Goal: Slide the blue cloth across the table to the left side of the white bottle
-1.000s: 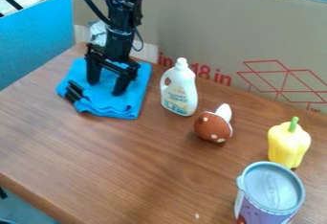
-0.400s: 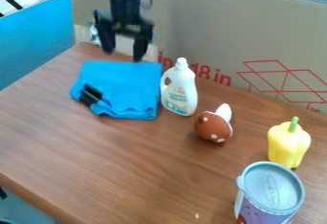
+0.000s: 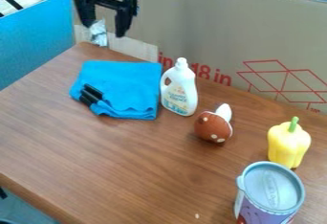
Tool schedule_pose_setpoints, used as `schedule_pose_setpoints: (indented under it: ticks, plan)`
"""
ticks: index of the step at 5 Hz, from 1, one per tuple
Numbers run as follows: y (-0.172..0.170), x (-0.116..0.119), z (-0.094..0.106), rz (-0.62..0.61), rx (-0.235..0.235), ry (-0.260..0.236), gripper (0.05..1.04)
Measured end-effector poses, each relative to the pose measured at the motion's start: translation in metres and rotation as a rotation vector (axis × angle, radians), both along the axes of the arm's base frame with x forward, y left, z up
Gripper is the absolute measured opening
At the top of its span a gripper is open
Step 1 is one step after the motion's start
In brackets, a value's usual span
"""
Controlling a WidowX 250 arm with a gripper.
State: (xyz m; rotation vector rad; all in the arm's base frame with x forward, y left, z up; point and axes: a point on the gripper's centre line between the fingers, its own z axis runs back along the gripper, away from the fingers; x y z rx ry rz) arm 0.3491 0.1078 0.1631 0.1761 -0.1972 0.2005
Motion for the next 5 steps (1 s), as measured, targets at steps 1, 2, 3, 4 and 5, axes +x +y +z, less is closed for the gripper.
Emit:
schedule_pose_setpoints:
  ticks: [1, 2, 3, 4, 5]
  plan:
    - [-0.005, -0.0402, -0.0023, -0.037, 0.014, 0.134, 1.002]
    - [-0.0055, -0.0414, 0.0008, -0.046, 0.018, 0.13, 1.002]
    - [-0.0055, -0.0414, 0.0008, -0.046, 0.018, 0.13, 1.001]
    - [-0.0055, -0.0414, 0.0008, -0.046, 0.018, 0.13, 1.002]
    - [-0.0055, -0.0414, 0.0008, -0.046, 0.018, 0.13, 1.002]
